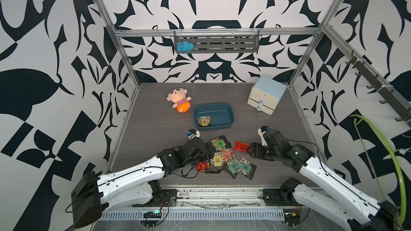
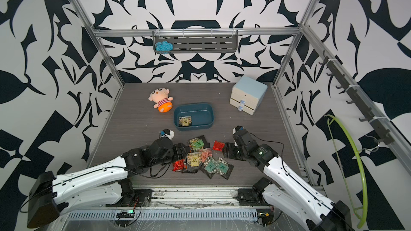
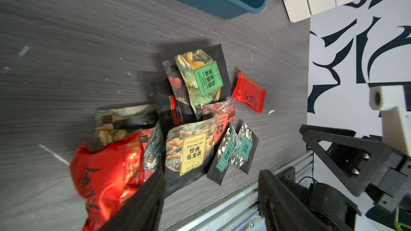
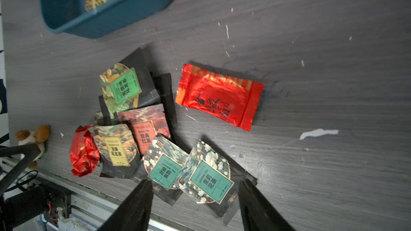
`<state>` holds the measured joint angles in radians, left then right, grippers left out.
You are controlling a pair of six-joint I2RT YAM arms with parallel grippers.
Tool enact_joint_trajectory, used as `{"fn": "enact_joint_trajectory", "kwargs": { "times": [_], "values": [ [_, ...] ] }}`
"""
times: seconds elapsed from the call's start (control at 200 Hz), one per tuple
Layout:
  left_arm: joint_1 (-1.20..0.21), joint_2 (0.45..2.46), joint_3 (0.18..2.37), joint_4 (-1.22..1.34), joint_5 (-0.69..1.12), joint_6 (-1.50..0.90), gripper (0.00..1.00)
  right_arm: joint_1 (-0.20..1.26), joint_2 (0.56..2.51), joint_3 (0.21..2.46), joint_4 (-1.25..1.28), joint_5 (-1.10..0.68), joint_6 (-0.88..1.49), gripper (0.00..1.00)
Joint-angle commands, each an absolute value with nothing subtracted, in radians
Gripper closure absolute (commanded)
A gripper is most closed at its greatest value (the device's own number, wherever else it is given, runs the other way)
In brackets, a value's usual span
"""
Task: Put the tea bags into the storage box
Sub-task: Pick up the tea bag from the center of the board.
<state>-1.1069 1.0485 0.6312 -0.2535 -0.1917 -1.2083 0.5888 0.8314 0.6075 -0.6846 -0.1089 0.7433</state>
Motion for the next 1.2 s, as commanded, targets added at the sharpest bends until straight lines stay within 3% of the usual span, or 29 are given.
{"fn": "enact_joint_trajectory", "kwargs": {
  "times": [0.0,0.23,0.4,0.64,0.94,1.195],
  "values": [
    [-1.188,1.120,0.667,-0.195,-0.247,-1.263,0.31,0.587,0.816,0.567,-0.697,-0.129,0.824,0.35],
    [-1.312,1.368,0.791,-0.131,-0.281,-1.300,0.43,0.587,0.776,0.484,-0.782,-0.077,0.919,0.36],
    [-1.324,1.559,0.935,-0.117,-0.230,-1.271,0.62,0.587,0.735,0.452,-0.784,-0.076,0.952,0.38],
    [-1.328,1.771,1.119,-0.186,-0.227,-1.261,0.69,0.587,0.735,0.422,-0.752,-0.079,0.965,0.41],
    [-1.312,1.856,1.102,-0.149,-0.178,-1.330,0.78,0.586,0.734,0.376,-0.675,-0.136,0.975,0.43],
    [-1.312,1.889,1.085,-0.113,-0.127,-1.367,0.79,0.587,0.750,0.356,-0.656,-0.142,0.983,0.44]
  ]
}}
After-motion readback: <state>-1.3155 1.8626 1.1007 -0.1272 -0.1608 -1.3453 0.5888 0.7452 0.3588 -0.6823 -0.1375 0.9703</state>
